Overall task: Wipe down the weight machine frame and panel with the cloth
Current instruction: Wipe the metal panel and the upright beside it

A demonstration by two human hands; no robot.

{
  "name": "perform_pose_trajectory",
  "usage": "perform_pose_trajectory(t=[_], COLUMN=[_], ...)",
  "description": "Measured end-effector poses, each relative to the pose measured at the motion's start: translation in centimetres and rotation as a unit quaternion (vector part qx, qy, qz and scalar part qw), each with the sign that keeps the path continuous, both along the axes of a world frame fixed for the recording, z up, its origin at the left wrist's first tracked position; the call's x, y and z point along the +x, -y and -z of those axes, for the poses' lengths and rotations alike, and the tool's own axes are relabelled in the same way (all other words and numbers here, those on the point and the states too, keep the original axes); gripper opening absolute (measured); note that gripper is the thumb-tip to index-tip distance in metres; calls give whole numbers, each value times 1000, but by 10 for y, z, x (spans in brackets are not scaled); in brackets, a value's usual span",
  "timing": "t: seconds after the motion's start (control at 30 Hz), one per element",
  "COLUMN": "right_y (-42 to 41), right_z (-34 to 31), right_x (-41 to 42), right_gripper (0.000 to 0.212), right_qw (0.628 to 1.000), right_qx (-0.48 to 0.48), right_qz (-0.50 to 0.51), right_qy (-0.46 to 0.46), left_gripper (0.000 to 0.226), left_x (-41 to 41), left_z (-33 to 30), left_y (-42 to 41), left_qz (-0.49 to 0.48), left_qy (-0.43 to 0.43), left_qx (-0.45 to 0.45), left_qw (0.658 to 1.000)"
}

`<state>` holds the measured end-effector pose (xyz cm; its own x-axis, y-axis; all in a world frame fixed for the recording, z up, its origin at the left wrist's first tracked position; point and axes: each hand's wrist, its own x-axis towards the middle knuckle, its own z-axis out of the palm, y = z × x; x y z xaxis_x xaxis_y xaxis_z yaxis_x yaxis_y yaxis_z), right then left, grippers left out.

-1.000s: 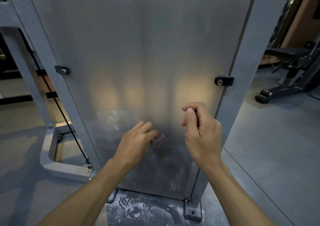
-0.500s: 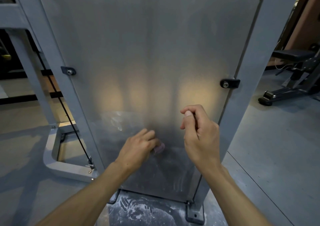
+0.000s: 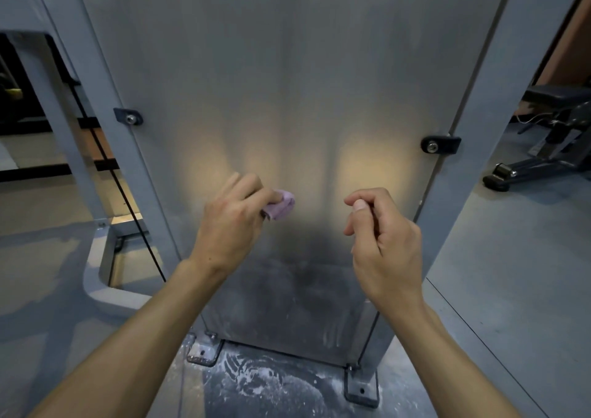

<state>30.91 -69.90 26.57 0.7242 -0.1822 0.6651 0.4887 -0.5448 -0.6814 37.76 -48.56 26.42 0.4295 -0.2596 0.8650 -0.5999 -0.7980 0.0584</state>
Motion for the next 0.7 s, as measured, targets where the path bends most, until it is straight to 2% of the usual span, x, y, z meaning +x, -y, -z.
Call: perform_pose_trajectory(t=[0.13,0.2,0.27,0.33,0.5,0.6,0.7], right_y=[2,0,-1,-3,-8,-9,-9], right_z=[4,3,1,1,2,3,5], right_x=[-2,-3,-5,-5,-2,1,4], right_gripper=[18,18,19,19,17,17,17], right_qw=[1000,1000,1000,1000,1000,1000,999], right_qx=[0,-1,1,2,-4,-18,-24], right_qz=[4,0,-7,-14,-13,-17,-24], right_qy=[-6,-7,-7,-8,-4,-6,-13], left_gripper=[23,11,5,12,3,5,6], left_x=[-9,-10,-9,-8,-3,1,-1], left_z=[63,82,77,53,-12,6,50], left_y=[-3,-12,-16,-16,-24,-24,-25], left_qz=[48,51,46,41,-8,-4,44], left_qy=[-95,-140,-147,-114,-9,-36,-108], left_qx=[99,140,158,134,43,31,78], left_qw=[989,979,975,984,999,999,990])
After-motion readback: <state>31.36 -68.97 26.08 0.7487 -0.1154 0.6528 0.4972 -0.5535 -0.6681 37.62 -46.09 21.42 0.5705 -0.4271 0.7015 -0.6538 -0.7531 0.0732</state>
